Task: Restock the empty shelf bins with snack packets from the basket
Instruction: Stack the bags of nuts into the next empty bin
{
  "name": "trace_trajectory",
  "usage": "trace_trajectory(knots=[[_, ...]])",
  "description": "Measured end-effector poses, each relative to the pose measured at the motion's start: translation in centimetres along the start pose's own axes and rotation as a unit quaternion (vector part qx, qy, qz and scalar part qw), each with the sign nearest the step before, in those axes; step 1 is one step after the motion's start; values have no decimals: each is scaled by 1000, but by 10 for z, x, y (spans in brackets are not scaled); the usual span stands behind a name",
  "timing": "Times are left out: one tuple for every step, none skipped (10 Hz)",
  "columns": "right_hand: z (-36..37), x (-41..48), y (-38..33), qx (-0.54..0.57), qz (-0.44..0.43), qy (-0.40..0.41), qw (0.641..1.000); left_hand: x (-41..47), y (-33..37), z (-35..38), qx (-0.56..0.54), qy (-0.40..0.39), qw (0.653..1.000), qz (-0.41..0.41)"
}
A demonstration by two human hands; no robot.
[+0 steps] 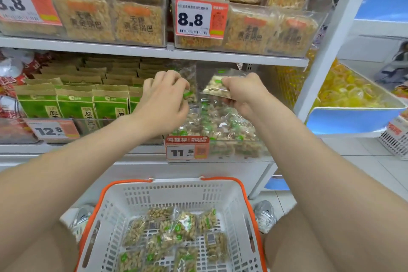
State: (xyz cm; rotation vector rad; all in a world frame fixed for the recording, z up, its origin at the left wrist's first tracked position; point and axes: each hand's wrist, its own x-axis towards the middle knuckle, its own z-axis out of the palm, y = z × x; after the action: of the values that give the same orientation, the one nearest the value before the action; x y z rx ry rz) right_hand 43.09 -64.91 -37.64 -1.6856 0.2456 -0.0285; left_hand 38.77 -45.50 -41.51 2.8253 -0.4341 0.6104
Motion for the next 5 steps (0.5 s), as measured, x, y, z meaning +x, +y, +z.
trace_trajectory(knots=[[9,35,3,-44,-6,35,998,6,-1,15,35,-13,999,-2],[16,64,16,-87,-20,76,993,11,3,27,87,-31,996,-18],[26,81,22,-87,-37,93,991,19,7,31,137,-25,990,-20],[34,100,27,-51,-81,103,990,22,5,36,150,-24,988,-27],[40,104,24,-75,-73,94,990,21,4,41,154,-35,987,-25]])
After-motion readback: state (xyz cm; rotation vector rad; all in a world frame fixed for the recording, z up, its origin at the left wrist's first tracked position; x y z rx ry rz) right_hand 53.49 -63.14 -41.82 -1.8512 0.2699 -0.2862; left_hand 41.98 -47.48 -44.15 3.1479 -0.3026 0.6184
